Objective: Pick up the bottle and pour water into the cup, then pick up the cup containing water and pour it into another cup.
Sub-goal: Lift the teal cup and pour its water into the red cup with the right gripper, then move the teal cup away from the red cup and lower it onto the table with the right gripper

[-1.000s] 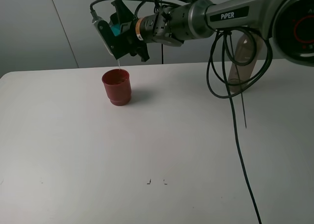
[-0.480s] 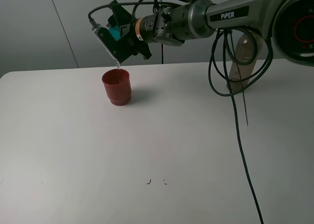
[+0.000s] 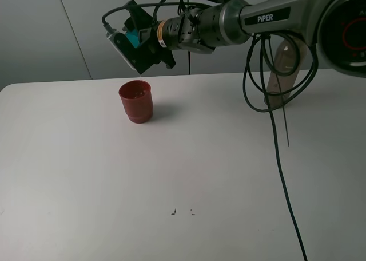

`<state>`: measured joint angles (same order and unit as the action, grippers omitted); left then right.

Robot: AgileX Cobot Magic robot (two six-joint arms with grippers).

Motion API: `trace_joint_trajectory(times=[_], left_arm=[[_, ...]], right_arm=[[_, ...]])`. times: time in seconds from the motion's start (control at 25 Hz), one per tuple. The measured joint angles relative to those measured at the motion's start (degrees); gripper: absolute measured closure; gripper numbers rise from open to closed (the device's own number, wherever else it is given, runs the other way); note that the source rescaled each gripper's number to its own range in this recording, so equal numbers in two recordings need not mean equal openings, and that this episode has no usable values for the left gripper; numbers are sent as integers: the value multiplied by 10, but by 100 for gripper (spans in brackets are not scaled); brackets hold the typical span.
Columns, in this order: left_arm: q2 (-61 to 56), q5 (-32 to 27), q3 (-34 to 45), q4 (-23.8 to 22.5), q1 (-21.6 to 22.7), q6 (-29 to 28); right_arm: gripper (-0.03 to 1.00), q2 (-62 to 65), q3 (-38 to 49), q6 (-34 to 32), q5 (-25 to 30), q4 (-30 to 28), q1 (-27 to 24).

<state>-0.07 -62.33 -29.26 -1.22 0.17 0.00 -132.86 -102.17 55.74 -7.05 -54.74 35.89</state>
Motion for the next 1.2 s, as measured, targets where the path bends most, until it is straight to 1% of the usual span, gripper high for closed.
trace_joint_trajectory(times=[0.12,0.24,0.4,0.6,1.0,1.12,1.2], left_arm=[[0,0,0,0,0,0],[0,0,0,0,0,0],[0,0,0,0,0,0],[0,0,0,0,0,0],[0,0,0,0,0,0],[0,0,0,0,0,0],[0,0,0,0,0,0]], right_arm=[[92,0,0,-44,0,0,0],[92,0,0,-120,0,14,0],[92,0,0,-259,0,24,0],[92,0,0,-400,2,46,0],[92,28,5,-704,38,48,0],[92,55,31,-761,40,48,0],[92,76,56,-779,40,50,0]])
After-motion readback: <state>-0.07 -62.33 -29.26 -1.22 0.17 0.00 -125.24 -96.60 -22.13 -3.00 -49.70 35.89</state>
